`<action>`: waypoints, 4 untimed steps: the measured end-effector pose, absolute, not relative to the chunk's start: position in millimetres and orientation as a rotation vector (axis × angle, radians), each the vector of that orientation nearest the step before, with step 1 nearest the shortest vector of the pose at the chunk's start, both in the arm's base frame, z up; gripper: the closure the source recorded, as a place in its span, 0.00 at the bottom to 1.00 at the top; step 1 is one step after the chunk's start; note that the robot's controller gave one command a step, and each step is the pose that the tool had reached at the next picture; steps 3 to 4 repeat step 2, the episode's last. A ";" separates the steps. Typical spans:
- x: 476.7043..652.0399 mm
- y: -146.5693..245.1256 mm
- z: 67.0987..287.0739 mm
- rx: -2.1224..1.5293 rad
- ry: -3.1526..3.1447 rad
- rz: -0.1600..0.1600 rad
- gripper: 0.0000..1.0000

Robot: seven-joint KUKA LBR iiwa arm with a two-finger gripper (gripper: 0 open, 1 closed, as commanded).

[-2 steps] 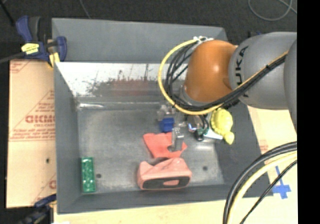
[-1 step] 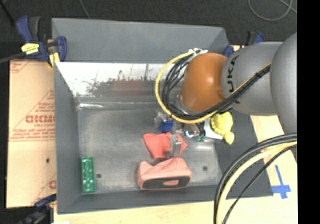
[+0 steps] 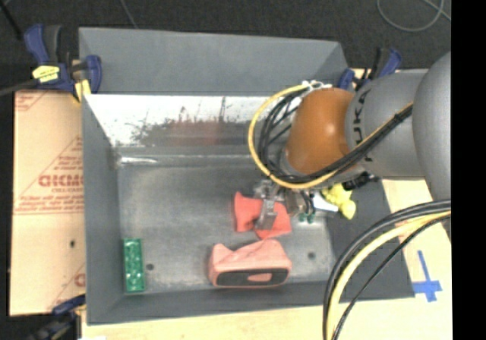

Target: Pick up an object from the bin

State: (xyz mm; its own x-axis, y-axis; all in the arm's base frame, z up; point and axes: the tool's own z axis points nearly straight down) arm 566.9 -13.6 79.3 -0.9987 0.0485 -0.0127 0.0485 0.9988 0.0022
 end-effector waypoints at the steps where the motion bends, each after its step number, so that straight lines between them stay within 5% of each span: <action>1: 566.9 -13.5 79.3 0.075 3.128 0.003 1.00; 4: 566.9 -13.5 79.3 0.074 3.128 0.002 1.00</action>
Offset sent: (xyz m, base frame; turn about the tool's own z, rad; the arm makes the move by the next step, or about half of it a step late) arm 0.0000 0.0000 0.0000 0.0000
